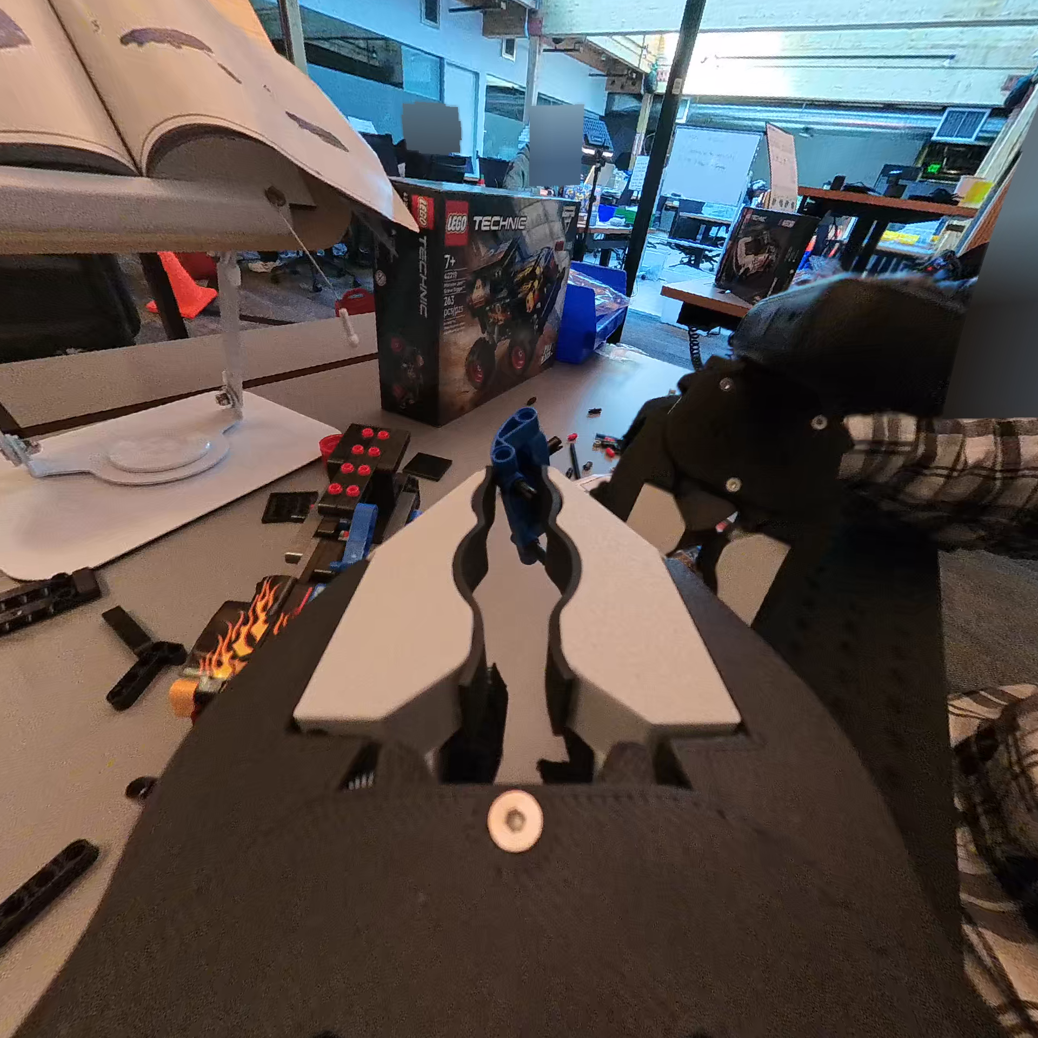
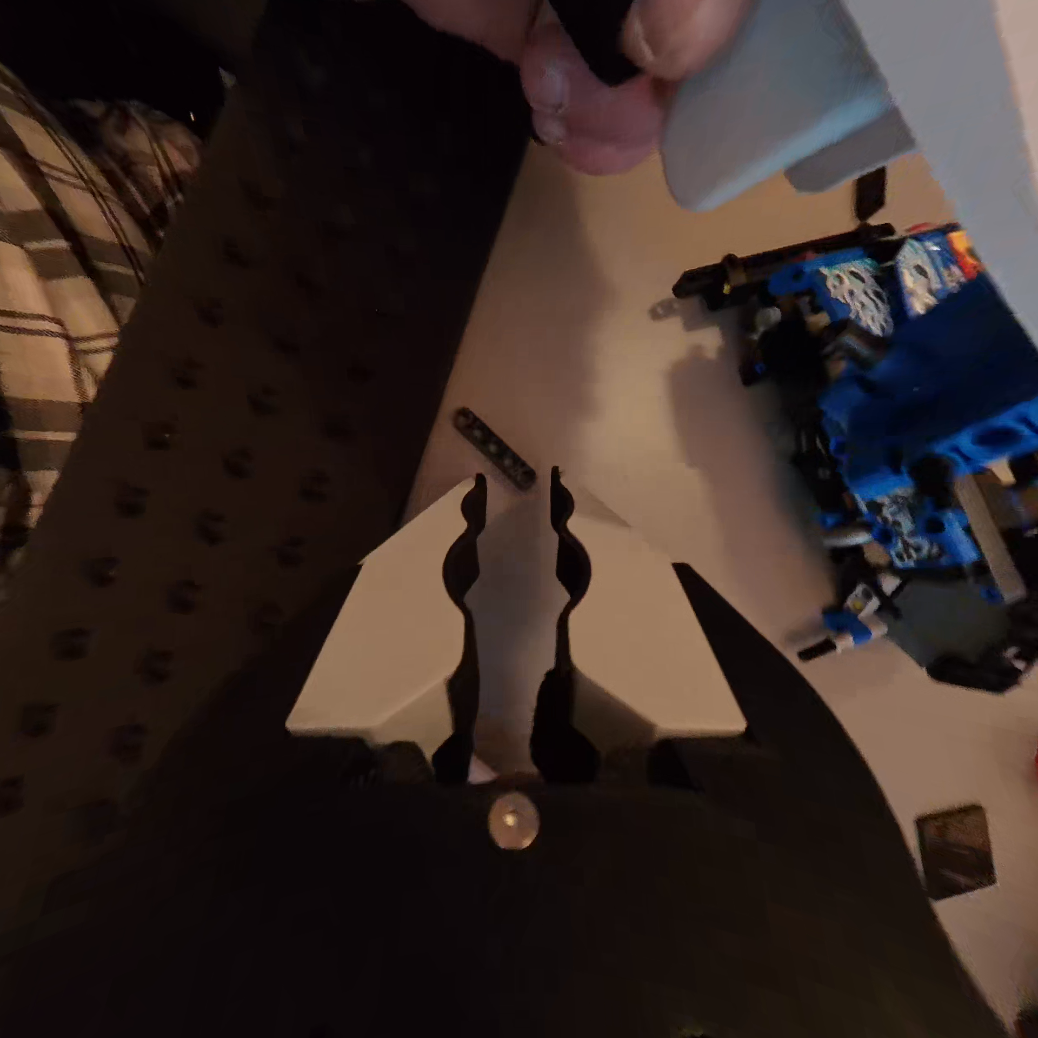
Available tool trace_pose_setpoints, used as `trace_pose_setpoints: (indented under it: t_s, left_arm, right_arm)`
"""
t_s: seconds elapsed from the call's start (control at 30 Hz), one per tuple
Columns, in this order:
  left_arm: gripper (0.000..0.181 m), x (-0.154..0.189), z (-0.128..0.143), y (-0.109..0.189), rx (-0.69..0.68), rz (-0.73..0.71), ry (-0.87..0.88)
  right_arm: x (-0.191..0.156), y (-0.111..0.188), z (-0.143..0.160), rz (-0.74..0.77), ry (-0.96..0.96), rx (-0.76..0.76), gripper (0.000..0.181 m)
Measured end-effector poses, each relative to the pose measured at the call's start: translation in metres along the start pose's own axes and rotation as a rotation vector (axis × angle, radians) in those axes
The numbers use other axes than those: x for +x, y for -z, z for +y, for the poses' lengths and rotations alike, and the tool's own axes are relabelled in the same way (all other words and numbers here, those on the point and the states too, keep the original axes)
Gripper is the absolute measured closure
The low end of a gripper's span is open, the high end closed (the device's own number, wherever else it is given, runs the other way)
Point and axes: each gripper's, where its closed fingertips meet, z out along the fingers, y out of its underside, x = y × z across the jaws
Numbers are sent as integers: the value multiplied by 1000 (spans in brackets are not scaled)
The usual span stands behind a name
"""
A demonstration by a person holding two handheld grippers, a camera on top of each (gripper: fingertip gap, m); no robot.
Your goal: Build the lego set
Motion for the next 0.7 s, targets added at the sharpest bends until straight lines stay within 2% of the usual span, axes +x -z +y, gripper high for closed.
trace_pose_setpoints:
  t_s: [0.07, 0.13, 0.3, 0.43, 0.57, 0.63, 0.7]
  left_arm:
    - [168, -2, 1, 3, 1, -7, 1]
    - [168, -3, 2, 5, 2, -10, -1]
    - [168, -5, 0, 9, 30, -4, 46]
    - [168, -6, -10, 12, 100, 17, 118]
    - [168, -10, -25, 16, 209, 50, 248]
    - [168, -7, -28, 13, 232, 74, 289]
    - [168, -4, -30, 10, 246, 76, 297]
  right_arm:
    - [-1, -11, 1, -30, 18, -32, 163]
    - [-5, -16, -1, -68, 17, -16, 175]
    - [0, -4, 1, -56, -73, 15, 175]
    - [13, 33, -6, 6, -219, 182, 176]
    - [40, 87, -33, 138, -373, 478, 176]
    - [52, 108, -47, 205, -408, 598, 175]
    - [62, 120, -57, 281, -398, 648, 175]
